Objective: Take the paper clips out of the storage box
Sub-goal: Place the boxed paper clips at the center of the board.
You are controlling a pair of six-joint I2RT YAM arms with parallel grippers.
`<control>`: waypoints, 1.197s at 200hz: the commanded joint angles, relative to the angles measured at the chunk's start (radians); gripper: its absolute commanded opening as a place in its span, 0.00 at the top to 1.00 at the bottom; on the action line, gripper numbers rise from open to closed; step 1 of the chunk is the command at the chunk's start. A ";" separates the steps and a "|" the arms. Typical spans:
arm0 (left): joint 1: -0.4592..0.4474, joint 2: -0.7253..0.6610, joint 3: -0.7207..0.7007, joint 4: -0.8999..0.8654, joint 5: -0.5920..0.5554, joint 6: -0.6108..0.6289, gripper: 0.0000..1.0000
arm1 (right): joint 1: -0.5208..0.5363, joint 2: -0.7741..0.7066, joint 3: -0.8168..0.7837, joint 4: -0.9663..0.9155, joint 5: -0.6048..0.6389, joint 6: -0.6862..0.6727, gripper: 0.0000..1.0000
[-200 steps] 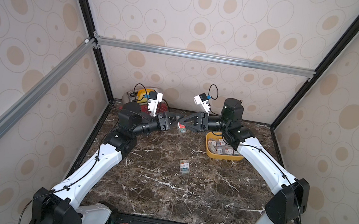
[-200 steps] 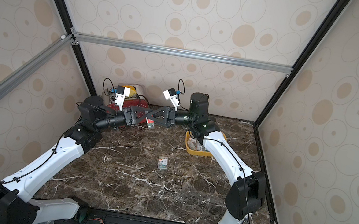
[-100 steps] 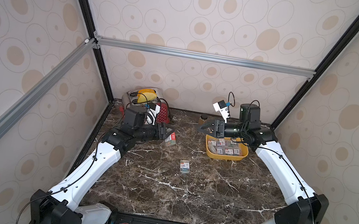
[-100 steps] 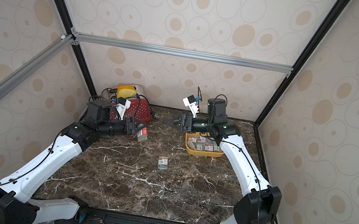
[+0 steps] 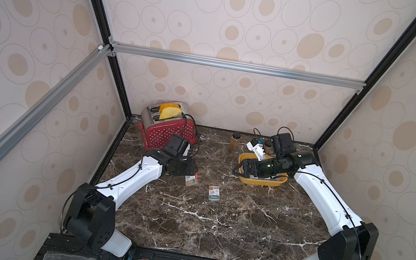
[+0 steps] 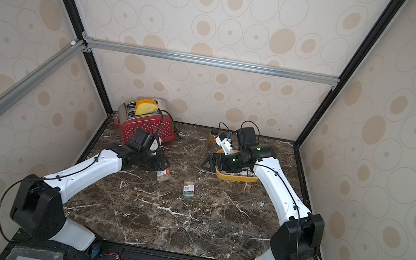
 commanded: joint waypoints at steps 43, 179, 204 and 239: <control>-0.090 0.202 0.131 -0.069 -0.135 0.036 1.00 | -0.001 0.030 -0.053 -0.008 0.094 -0.021 0.00; -0.175 0.359 0.167 -0.044 -0.219 0.020 1.00 | 0.000 0.025 -0.113 0.013 0.089 -0.026 0.00; -0.175 0.366 0.166 -0.031 -0.232 0.018 1.00 | -0.001 0.026 -0.114 0.015 0.084 -0.025 0.00; -0.175 0.377 0.166 -0.005 -0.226 0.013 0.90 | -0.001 0.030 -0.113 0.015 0.086 -0.028 0.00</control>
